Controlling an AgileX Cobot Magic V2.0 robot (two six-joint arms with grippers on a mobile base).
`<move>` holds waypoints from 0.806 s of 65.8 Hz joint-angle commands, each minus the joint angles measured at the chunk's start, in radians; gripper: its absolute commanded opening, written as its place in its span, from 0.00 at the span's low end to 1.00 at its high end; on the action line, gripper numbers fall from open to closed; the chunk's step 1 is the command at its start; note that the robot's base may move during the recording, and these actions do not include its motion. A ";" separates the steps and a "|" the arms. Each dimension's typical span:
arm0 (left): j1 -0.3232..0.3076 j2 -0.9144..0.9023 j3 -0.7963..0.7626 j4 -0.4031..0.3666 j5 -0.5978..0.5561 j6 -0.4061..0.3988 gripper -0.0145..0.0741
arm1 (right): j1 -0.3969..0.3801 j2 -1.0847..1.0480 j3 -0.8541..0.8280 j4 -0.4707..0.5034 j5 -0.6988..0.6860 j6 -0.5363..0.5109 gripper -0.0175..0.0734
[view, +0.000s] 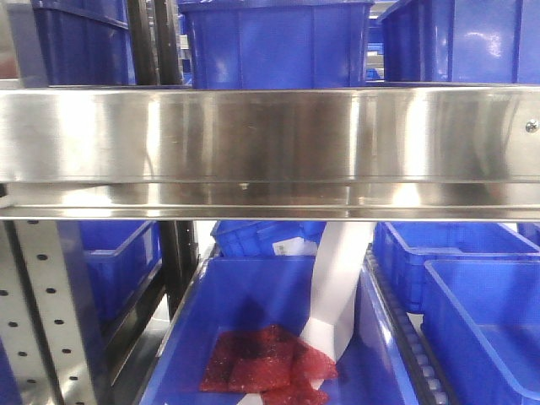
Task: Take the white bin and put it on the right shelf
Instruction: 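Drive the base up to the metal shelf rack holding the bin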
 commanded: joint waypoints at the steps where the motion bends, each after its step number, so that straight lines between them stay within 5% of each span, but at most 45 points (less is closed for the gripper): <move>1: -0.024 -0.009 -0.033 -0.158 0.029 0.020 0.41 | 0.019 -0.018 -0.038 0.239 0.115 0.000 0.65; 53: -0.024 -0.009 -0.033 -0.158 0.029 0.020 0.41 | 0.019 -0.018 -0.038 0.239 0.115 0.000 0.65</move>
